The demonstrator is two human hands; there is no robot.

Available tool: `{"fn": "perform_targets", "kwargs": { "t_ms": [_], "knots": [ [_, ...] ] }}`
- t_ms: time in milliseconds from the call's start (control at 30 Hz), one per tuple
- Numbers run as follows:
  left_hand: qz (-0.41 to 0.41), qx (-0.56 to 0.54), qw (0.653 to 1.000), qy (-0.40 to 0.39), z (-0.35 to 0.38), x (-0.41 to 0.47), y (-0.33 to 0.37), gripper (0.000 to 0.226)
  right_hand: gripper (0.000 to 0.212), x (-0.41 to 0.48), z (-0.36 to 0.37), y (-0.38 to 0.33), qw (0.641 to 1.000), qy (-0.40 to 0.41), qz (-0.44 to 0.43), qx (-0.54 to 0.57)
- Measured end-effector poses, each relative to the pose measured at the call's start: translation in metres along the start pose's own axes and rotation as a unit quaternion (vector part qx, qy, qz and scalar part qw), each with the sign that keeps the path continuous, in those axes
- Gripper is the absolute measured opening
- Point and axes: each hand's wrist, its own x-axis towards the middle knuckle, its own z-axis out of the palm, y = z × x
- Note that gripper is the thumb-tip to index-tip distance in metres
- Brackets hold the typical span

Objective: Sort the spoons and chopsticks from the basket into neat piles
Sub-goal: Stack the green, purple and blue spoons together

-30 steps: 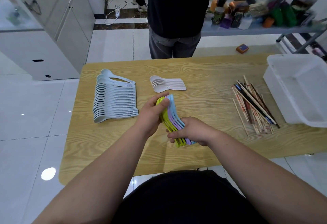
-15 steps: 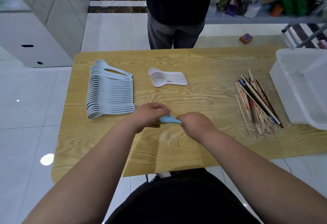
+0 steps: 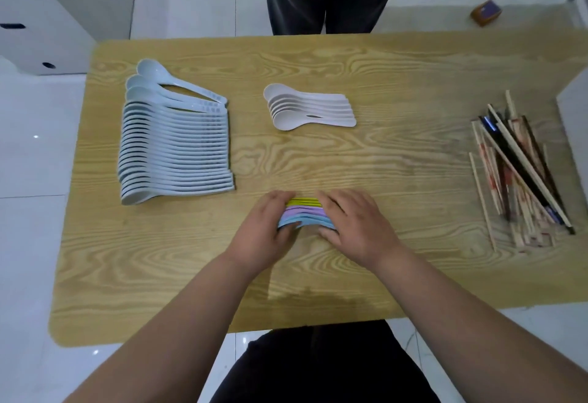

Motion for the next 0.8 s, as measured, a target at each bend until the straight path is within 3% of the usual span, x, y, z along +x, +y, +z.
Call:
{"fn": "perform_targets", "kwargs": {
  "t_ms": [233,333,800],
  "knots": [
    [0.111,0.094,0.988,0.049,0.029,-0.008,-0.029,0.055,0.069,-0.022,0.027,0.017,0.999,0.000,-0.025,0.020],
    [0.100,0.143,0.982,0.069,0.030,-0.004,-0.026,0.060,0.068,-0.021,0.028,0.018,1.000,0.009,-0.011,0.011],
    [0.096,0.132,0.981,0.103,0.027,0.062,-0.026,0.053,0.061,0.033,0.024,0.059,0.996,0.077,0.017,0.039]
  ]
}}
